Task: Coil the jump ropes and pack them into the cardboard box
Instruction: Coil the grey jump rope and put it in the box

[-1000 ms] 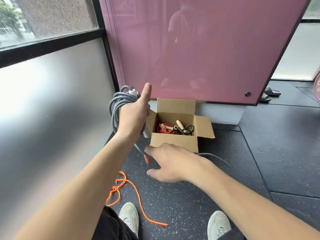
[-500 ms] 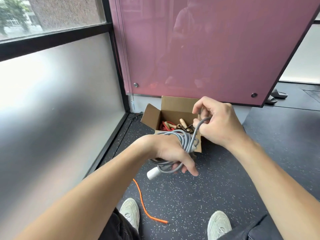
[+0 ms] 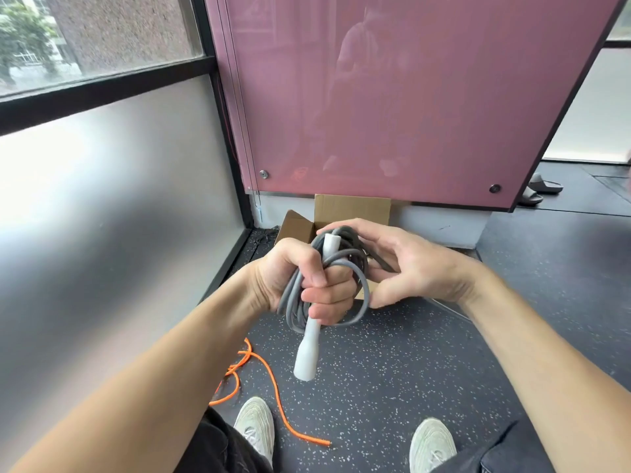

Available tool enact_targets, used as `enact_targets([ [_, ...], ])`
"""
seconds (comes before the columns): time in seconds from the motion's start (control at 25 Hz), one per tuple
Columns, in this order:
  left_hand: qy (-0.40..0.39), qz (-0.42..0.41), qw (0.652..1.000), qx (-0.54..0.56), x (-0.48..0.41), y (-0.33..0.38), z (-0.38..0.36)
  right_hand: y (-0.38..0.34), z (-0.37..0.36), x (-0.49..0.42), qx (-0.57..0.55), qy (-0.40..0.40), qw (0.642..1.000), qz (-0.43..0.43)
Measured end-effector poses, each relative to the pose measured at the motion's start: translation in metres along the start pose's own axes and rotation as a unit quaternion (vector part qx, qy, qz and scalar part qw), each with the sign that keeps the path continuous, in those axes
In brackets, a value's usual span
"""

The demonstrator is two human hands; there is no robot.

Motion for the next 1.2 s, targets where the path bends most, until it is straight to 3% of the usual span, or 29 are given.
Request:
enact_targets([
  [0.08,0.006,0.008,1.000,0.011,0.000,-0.002,-0.002,-0.001,-0.002,0.002,-0.045,-0.025,0.999,-0.008],
  [0.28,-0.001,0.033,0.999,0.020,-0.006,-0.008,-0.008,-0.002,-0.002,0.003,0.004,0.021,0.999,-0.034],
  [0.52,-0.003,0.093,0.989,-0.116,-0.017,-0.011,-0.004,0.004,0.015,0.006,0.096,0.069,0.990,-0.078],
  [0.8,0.043,0.102,0.976,-0.190,-0.016,0.005,0.000,-0.006,0.021,-0.003,0.088,0.131,0.987,0.011],
  [0.92,0.098,0.086,0.964,-0.233,-0.013,0.015,0.004,-0.011,0.025,-0.004,0.070,0.158,0.985,0.031],
  [1.08,0.227,0.043,0.894,-0.384,0.005,0.037,0.026,-0.007,0.030,-0.003,0.066,0.187,0.980,0.006],
  [1.2,0.348,-0.030,0.867,-0.355,0.012,0.046,0.043,0.005,0.049,-0.002,0.076,0.285,0.955,-0.035],
])
Point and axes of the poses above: each hand's wrist, its own x-axis away from the middle knuckle, its own z-axis out of the back of the hand, y = z × x, the point moved 7 cm from there along -x, towards the middle knuckle, and after that the axes turned 2 degrees about -x, right-handed, at the moved point
